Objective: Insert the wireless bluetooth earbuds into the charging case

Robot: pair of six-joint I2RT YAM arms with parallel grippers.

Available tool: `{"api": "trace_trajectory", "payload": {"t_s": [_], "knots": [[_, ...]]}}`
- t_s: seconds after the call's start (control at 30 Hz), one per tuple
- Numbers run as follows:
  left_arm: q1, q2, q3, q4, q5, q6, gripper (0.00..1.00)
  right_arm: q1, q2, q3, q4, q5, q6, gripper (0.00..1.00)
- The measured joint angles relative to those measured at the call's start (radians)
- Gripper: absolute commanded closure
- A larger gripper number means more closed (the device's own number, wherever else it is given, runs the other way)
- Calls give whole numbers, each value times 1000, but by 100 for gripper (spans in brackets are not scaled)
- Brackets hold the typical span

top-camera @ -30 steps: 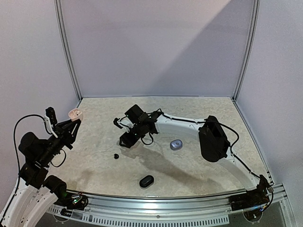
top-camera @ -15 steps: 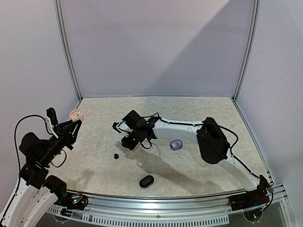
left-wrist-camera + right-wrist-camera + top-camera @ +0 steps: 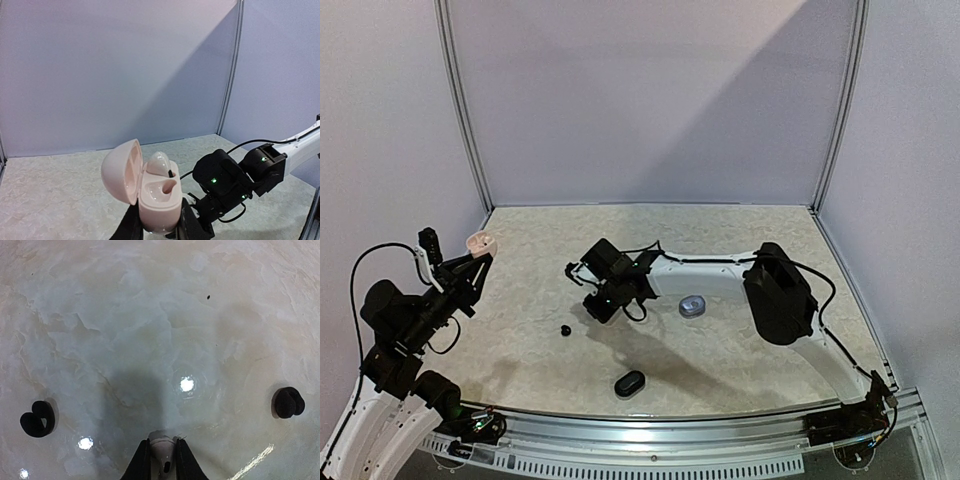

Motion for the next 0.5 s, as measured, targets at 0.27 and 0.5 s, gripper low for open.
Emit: {"api": "trace_trajectory", "payload": {"t_s": [0.27,0.5], "knots": [[0,-2,0,0,1,1,100,0,-91,-140,2,43,85,87],[0,-13,0,0,3,2,100,0,-236,-350,-49,145,211,87]]}}
